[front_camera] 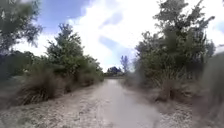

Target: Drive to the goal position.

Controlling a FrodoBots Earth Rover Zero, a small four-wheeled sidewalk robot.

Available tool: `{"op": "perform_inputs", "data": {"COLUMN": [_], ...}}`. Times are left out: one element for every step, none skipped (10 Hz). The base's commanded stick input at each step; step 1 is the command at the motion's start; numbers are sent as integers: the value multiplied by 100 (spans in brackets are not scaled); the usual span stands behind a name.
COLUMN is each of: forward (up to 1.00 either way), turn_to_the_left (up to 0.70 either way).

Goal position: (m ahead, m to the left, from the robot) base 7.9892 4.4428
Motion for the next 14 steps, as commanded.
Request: {"op": "perform_inputs", "data": {"forward": [45,45,45,45,45,45,45,45,45,45,45,45,45,45], "turn_to_the_left": [0,0,0,0,0,0,0,0,0,8,27,26,14,2]}}
